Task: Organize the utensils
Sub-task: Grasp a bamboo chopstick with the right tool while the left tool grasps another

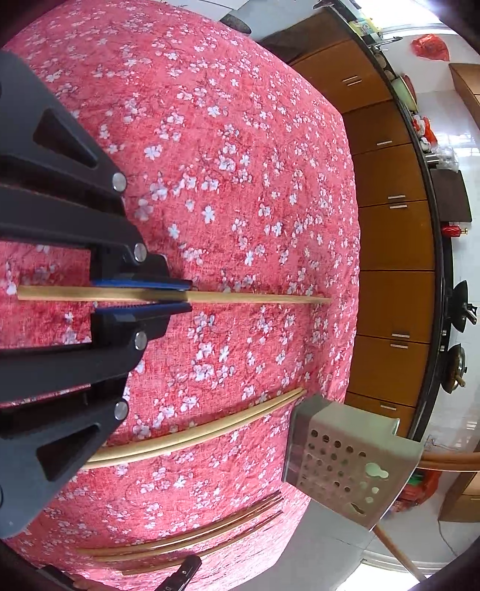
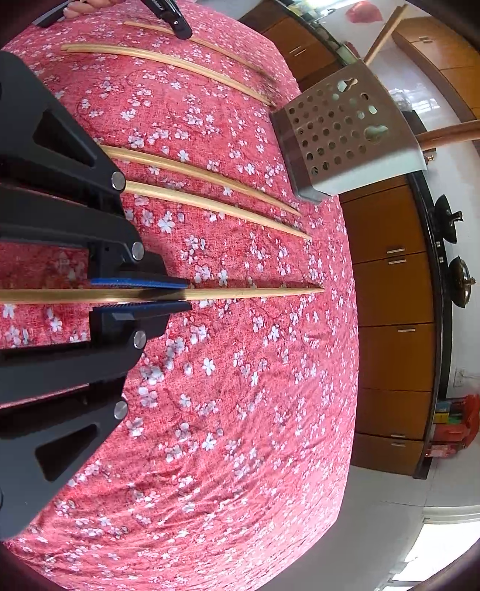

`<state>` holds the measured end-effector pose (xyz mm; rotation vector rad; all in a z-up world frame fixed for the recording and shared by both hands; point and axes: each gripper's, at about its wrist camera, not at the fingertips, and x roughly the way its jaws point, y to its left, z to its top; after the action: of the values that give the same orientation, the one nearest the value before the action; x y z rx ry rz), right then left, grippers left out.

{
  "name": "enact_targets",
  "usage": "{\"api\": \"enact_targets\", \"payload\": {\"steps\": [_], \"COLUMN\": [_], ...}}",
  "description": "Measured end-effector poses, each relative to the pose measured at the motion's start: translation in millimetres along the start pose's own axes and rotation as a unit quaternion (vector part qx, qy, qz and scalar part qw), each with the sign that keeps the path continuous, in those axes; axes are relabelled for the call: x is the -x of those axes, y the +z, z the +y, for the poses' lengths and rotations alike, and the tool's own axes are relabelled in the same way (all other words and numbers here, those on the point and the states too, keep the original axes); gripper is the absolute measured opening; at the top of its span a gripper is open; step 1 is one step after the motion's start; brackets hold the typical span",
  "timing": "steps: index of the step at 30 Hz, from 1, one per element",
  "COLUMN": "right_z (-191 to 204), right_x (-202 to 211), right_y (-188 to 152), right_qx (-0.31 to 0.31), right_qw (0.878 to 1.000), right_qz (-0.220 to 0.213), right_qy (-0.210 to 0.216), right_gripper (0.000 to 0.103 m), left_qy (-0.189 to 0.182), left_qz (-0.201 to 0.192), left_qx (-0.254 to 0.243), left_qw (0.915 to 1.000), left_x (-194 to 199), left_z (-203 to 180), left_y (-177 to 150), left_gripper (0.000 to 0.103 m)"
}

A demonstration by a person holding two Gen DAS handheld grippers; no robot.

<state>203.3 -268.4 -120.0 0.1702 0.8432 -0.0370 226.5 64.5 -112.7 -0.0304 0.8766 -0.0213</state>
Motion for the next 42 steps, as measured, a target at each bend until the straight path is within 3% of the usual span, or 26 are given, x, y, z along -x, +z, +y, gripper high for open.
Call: {"api": "enact_targets", "payload": {"steps": [15,42], "right_z": [-0.2,-0.7], "right_x": [0.5,-1.1], "right_y": [-0.8,0.7], "right_qx": [-0.005,-0.008], "right_qw": [1.000,1.000], "right_qz": [0.001,0.003], "right_qy": [0.007,0.010], "right_gripper": [0.008,0.009], "left_qy": [-0.018,-0.019], "left_qz": [0.000,0.001], "left_qx": [0.024,0.027], "left_qw": [0.9996,0.9995], "left_x": [6.0,6.4], "left_z": [6.4,6.8], "left_y": [2.2,4.0], "left_gripper": [0.010,0.010]}}
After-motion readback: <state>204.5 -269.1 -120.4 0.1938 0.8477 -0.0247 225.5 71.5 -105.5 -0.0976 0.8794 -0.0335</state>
